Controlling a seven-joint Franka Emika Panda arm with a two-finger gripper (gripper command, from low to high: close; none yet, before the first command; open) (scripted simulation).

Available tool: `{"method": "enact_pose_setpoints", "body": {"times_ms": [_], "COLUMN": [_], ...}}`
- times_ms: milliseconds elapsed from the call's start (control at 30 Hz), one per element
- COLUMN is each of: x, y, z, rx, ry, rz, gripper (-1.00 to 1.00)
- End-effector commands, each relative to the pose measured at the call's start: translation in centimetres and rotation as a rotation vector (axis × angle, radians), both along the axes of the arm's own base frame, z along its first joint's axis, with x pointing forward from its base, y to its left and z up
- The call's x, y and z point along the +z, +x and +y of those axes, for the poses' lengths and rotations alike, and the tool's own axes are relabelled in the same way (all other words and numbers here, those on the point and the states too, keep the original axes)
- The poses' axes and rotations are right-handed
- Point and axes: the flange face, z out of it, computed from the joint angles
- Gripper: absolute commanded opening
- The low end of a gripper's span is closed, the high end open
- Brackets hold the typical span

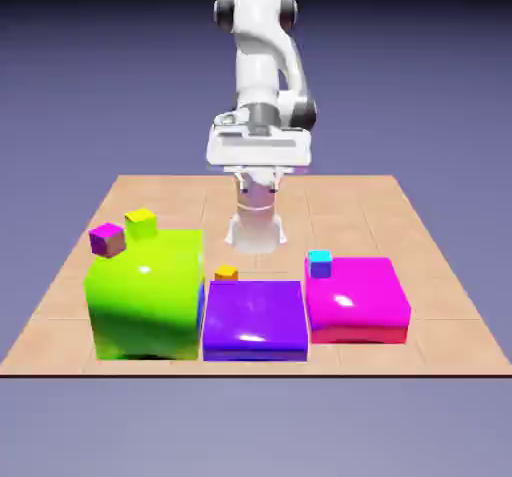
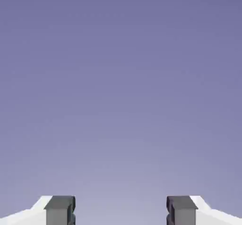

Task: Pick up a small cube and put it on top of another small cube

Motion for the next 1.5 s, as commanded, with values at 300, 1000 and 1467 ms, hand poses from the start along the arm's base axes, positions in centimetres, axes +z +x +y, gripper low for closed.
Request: {"method": "enact_pose_setpoints", "body": {"times_ms": [300,1000,1467], "x": [3.6,-5.5,-21.6], "y": [-4.6,-20.1,-25.8], "z": [-12.8,-32.0,-33.1], "rx": [-0.001,0.198,0.524], "ry": [-0.062,0.030,0.187], "rz": [0.011,0.031,-0.086], "gripper": [0.00,0.00,0.00]}}
